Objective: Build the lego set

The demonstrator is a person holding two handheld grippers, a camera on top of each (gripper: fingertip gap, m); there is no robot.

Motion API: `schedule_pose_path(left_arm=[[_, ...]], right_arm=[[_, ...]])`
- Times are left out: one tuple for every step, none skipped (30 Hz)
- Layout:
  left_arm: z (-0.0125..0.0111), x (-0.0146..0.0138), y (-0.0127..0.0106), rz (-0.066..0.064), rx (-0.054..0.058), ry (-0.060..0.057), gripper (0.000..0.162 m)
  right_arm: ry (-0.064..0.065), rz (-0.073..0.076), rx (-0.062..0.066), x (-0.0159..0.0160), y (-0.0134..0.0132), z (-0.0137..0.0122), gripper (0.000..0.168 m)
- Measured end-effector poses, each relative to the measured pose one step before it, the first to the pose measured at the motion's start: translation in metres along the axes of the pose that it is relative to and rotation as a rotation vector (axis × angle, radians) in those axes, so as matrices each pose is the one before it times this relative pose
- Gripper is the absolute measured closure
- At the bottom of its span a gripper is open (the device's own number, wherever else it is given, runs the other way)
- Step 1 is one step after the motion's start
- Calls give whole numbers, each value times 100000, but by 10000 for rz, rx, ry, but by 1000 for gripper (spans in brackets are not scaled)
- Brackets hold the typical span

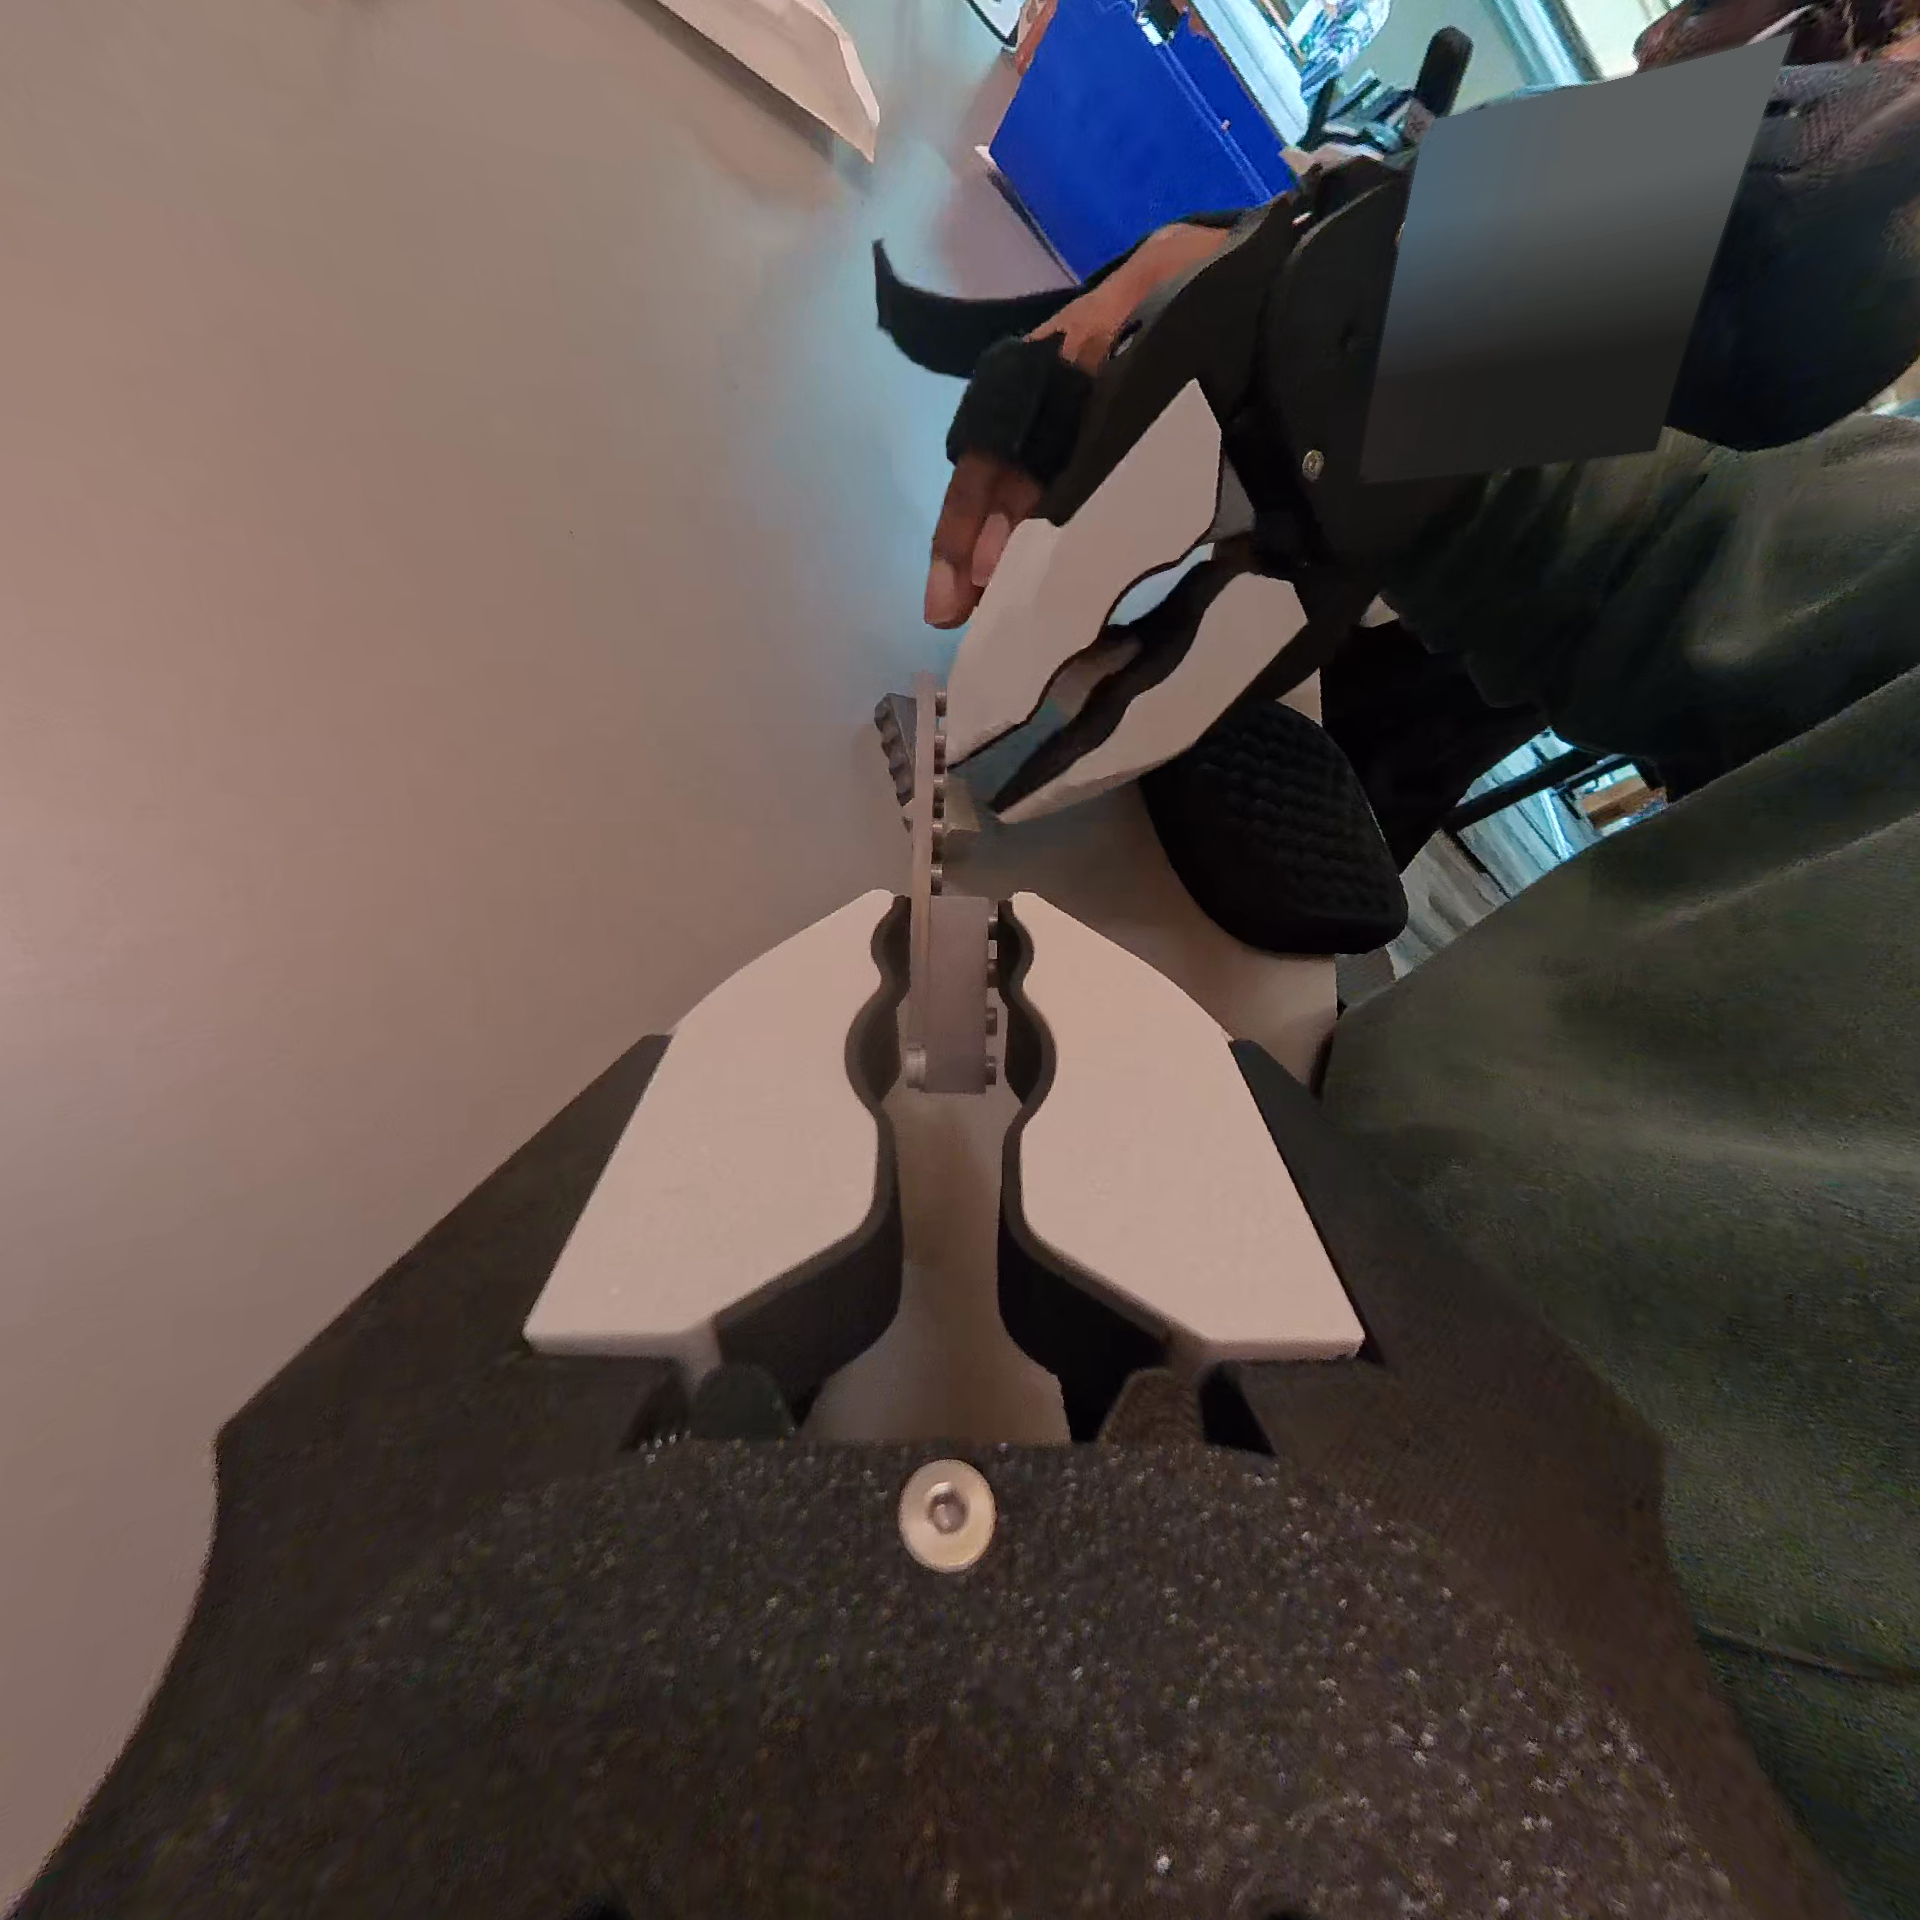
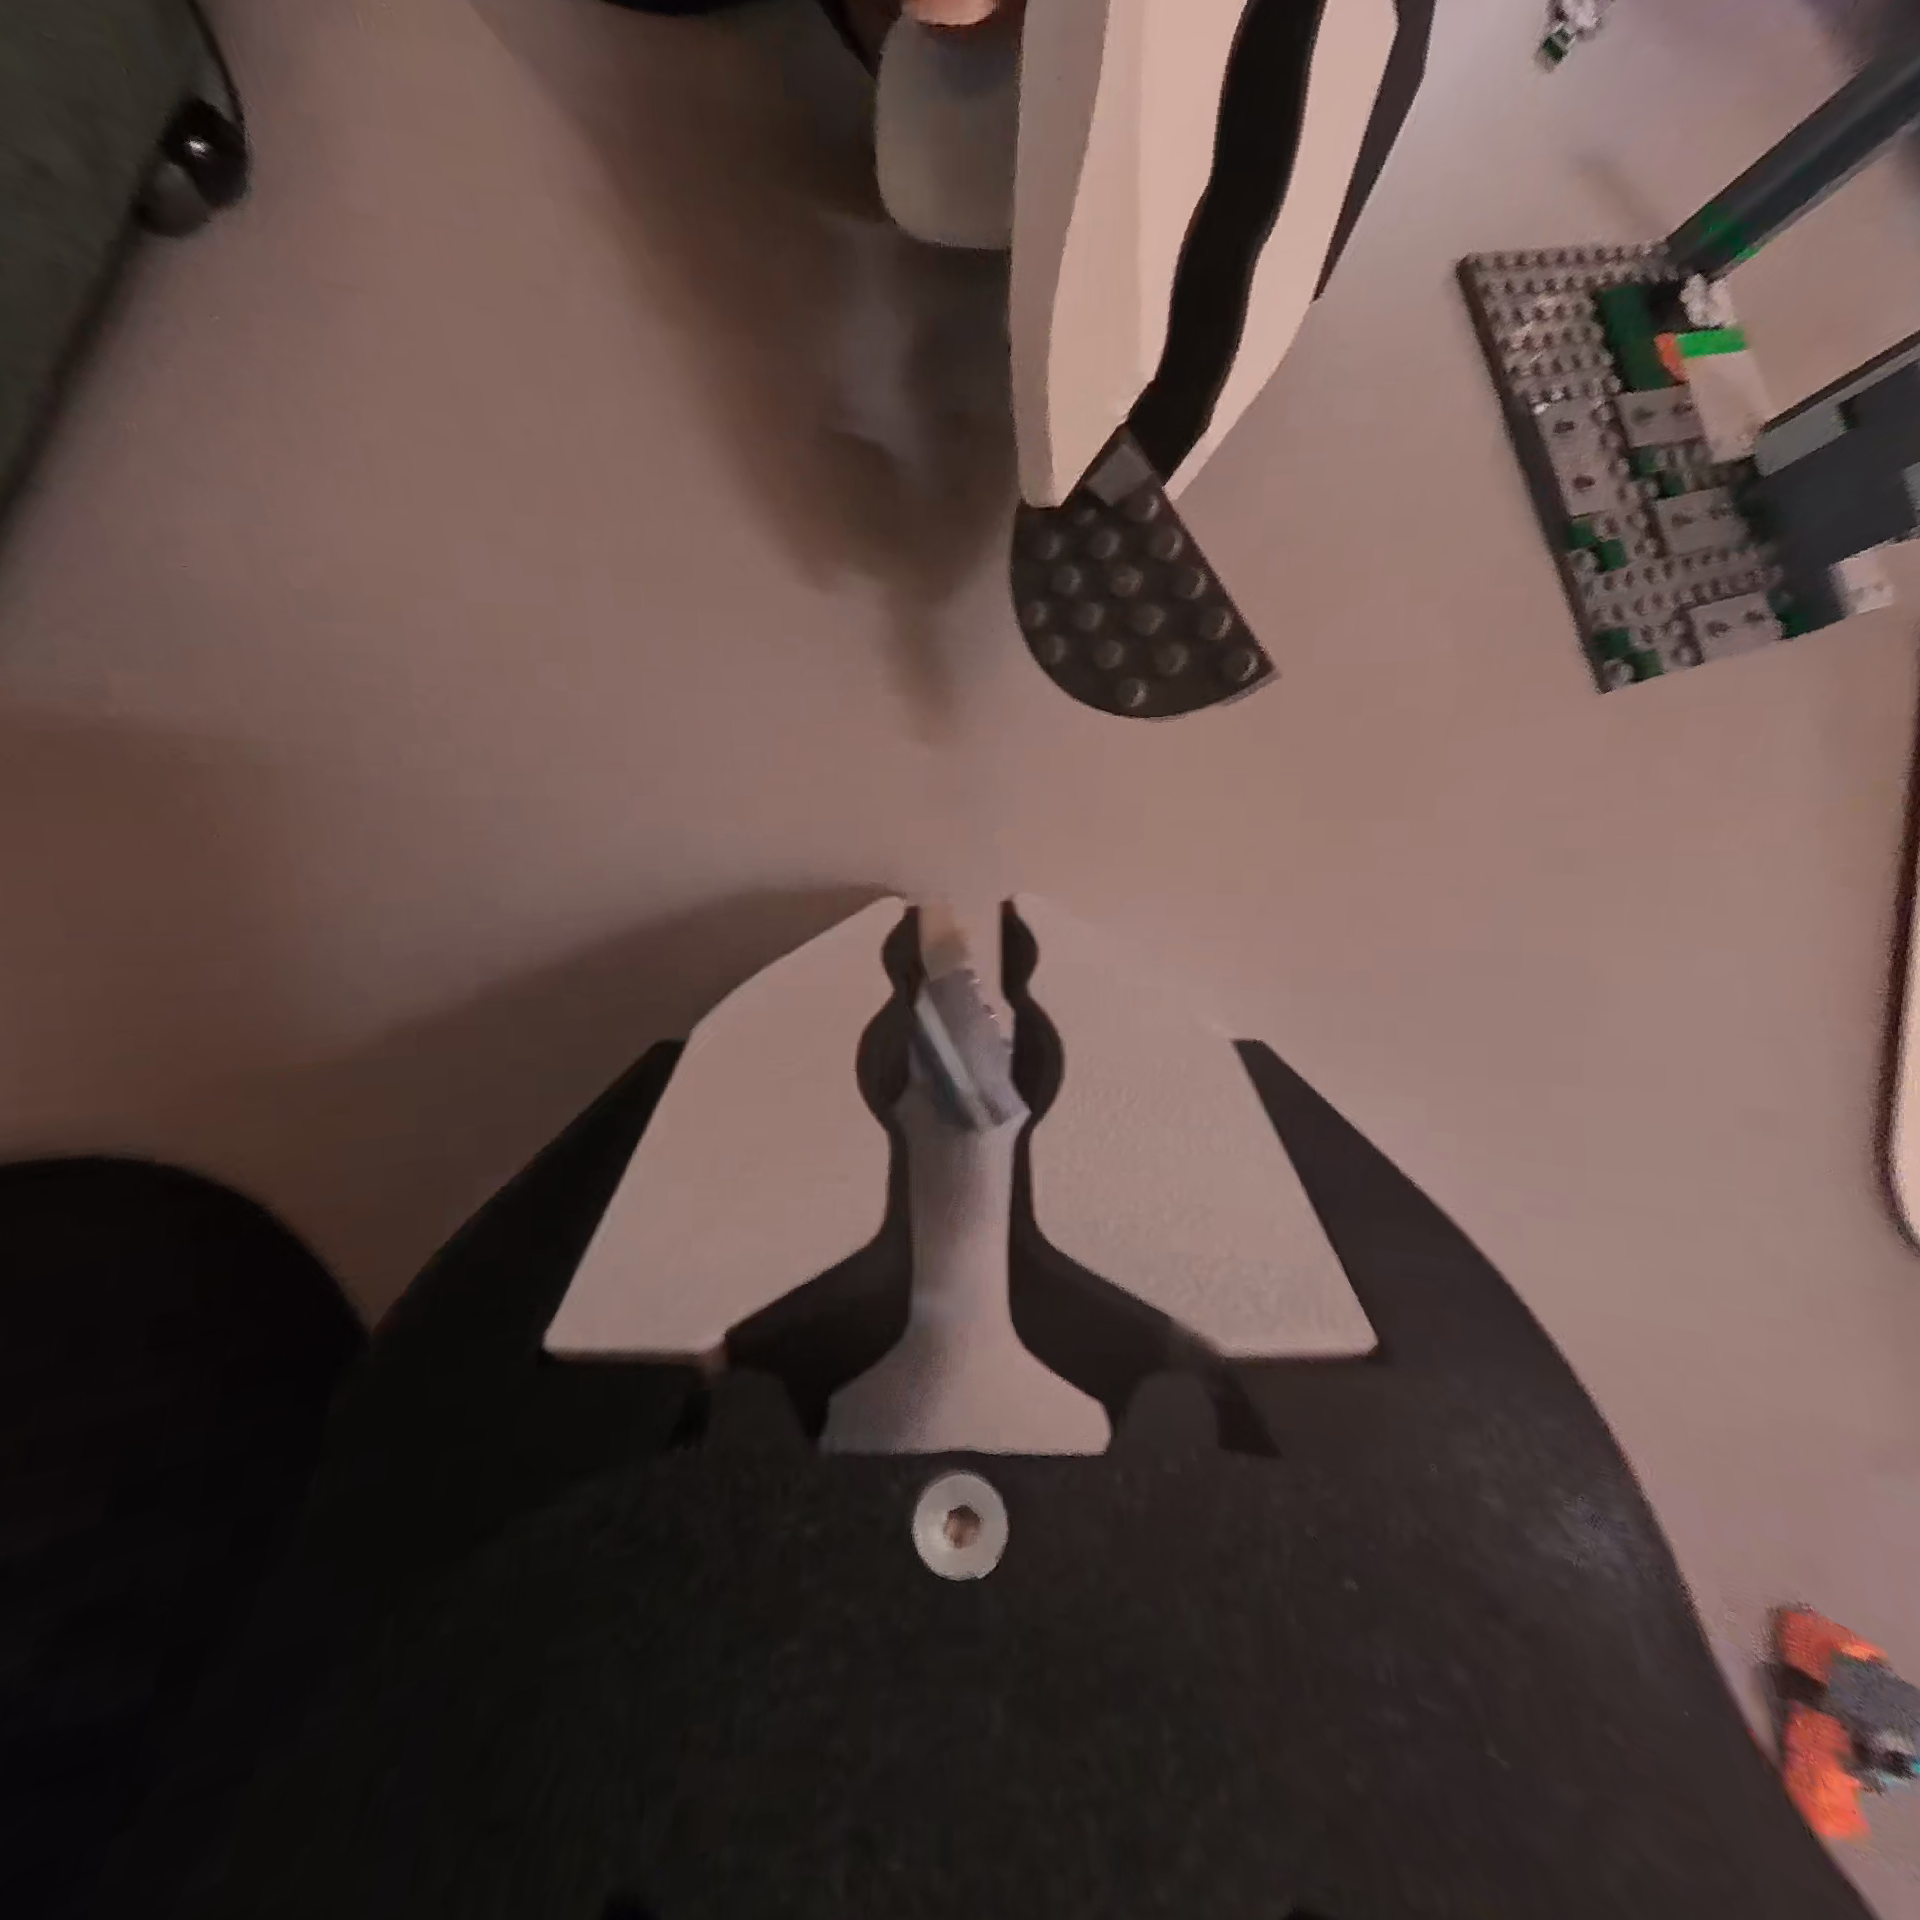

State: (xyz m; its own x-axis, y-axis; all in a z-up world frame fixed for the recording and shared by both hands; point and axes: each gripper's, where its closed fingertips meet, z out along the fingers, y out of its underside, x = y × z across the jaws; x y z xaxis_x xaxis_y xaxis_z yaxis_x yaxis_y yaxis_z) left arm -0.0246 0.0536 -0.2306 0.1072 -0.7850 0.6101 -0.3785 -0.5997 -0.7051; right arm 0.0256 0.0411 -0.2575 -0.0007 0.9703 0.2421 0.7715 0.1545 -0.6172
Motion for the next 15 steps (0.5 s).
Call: schedule_pose_path(left_arm=[[95, 72, 19, 17, -23, 36, 147], [90, 60, 23, 27, -27, 22, 147], [74, 70, 29, 32, -22, 17, 147], [56, 83, 24, 27, -18, 22, 147], [26, 46, 23, 17, -9, 7, 147], [6, 18, 23, 8, -8, -12, 147], [-31, -14, 0, 3, 3, -23, 147], [-55, -21, -8, -2, 20, -28, 147], [-62, -36, -31, 2, 31, -34, 147], [-77, -73, -48, 3, 41, -48, 147], [-51, -86, -32, -7, 27, -40, 147], [-23, -50, -18, -11, 10, -13, 147], [6, -39, 0, -9, 2, -13, 147], [33, -42, 28, 12, -18, -26, 147], [25, -43, 45, 31, -27, -33, 147]], right_arm=[[-332, 216, -54, -416, 168, 0, 149], [-294, 175, -58, -285, 115, 67, 144], [-136, 103, -84, -1, 107, 124, 142], [-93, 25, -157, 112, 201, 169, 142], [-79, 14, -169, 159, 201, 194, 147], [-79, -26, -102, 123, 84, 123, 156], [-18, -100, 77, 106, -213, -17, 157], [212, -103, 91, 320, -263, -115, 157], [408, -111, 145, 517, -332, -191, 158], [612, -145, 188, 731, -353, -235, 158], [807, -235, 65, 895, -131, -178, 158], [1067, -395, -144, 1128, 189, -92, 158], [924, -472, -308, 771, 454, 35, 158], [551, -289, -325, 177, 481, 149, 158], [332, -44, -274, -117, 391, 196, 158]])
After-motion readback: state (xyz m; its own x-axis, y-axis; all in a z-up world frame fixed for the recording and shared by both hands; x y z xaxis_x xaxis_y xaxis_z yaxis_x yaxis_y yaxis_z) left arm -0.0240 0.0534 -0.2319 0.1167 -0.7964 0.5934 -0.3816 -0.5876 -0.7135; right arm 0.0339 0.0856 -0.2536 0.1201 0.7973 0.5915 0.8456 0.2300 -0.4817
